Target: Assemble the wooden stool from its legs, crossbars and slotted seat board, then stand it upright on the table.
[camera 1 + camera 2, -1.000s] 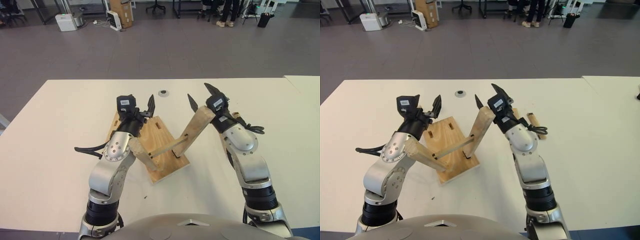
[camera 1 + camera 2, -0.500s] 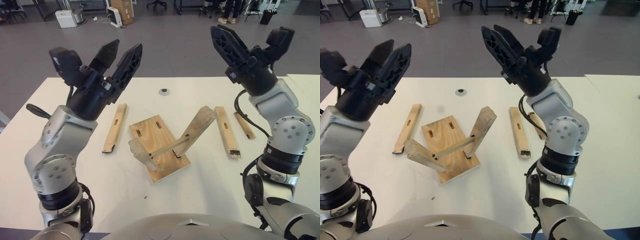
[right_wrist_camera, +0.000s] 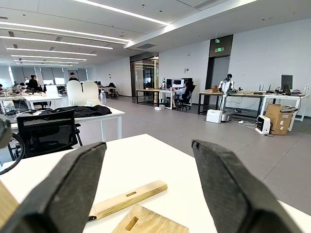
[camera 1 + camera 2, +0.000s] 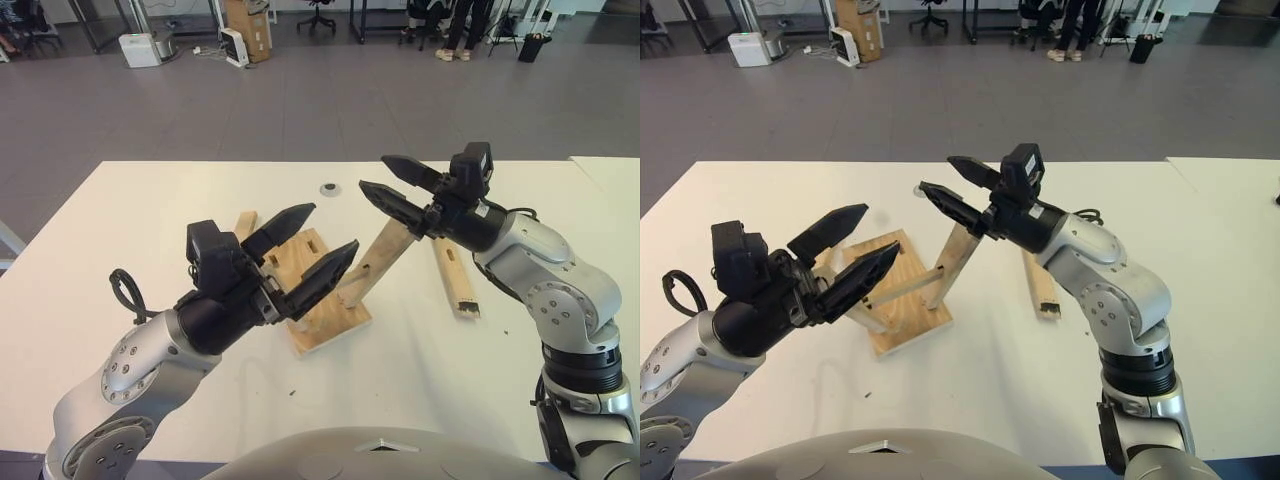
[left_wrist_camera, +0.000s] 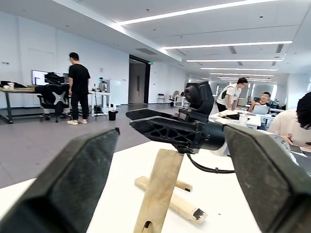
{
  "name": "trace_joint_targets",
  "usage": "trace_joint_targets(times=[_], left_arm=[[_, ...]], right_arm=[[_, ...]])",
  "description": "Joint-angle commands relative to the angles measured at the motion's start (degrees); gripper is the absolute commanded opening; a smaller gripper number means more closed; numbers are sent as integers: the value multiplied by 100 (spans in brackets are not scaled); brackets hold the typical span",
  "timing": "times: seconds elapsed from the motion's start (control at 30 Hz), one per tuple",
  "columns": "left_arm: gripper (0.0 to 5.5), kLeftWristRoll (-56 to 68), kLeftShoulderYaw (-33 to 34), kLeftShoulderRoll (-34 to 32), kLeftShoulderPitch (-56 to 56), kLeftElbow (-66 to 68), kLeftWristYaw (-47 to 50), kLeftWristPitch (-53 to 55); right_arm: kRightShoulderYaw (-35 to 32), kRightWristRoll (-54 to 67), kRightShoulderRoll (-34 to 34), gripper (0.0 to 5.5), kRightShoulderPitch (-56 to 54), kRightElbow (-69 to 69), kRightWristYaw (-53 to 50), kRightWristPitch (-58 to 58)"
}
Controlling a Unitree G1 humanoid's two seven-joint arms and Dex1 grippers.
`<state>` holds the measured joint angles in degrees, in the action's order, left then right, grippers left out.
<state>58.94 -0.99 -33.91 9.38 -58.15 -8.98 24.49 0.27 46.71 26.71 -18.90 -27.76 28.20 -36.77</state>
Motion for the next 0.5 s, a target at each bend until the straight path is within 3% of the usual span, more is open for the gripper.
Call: trace_joint_targets(times=[0.03,0.17,0.23,0.43,0.5], left_arm=[[394,147,-582,-222,239,1223,-158,988],[394,1856,-209,-20,-14,1341,127,716],[394,3087,-499,544,-100,1590,1037,311],[394,4994,-1371,2284,-475,2006,3278,-820],[394,5325,-1491,2335,-602,1933,3663,-806]], right_arm=[[207,296,-94,328,-63,546,123,-677],[-368,609,-75,328,-849,1068,152,-612],[-365,400,-8,328,-1011,1306,298,-495],[-416,19,-8,328,-1443,1763,569,-182],[-489,-72,19,328,-1553,1923,586,-78]])
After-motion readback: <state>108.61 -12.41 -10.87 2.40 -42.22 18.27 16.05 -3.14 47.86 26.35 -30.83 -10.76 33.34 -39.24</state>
